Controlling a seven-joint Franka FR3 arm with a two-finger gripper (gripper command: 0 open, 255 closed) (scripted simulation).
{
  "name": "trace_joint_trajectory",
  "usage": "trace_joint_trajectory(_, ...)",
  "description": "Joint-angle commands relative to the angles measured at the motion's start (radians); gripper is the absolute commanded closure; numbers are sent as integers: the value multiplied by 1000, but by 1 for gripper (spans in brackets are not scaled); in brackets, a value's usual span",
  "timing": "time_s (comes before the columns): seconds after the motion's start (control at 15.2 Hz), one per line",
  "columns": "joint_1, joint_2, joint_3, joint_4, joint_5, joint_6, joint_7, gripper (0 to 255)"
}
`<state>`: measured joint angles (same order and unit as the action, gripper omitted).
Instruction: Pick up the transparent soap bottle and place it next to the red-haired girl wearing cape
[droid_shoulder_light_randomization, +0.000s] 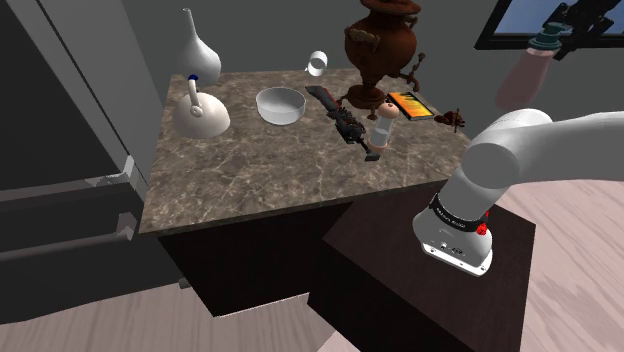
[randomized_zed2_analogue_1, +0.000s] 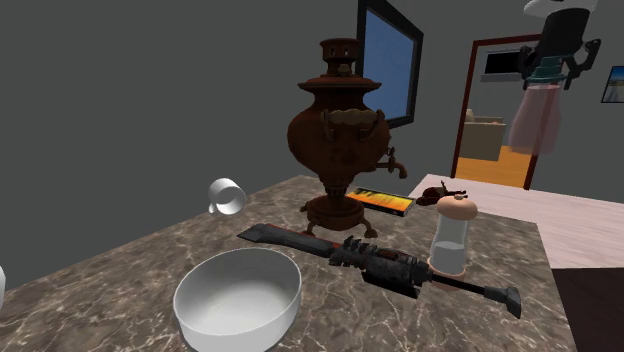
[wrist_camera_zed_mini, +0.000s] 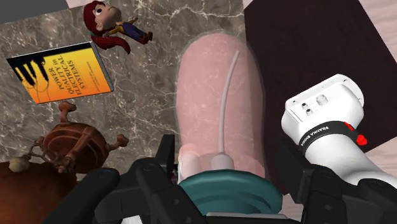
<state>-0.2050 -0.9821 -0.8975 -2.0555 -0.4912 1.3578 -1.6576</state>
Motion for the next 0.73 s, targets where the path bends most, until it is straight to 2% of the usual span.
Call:
trace_joint_trajectory(0.0, -4, -9, -11, -25, -11, 20, 0, 255)
trace_joint_trajectory(0.66, -32, -54, -69, -157, -68, 119, 2, 255)
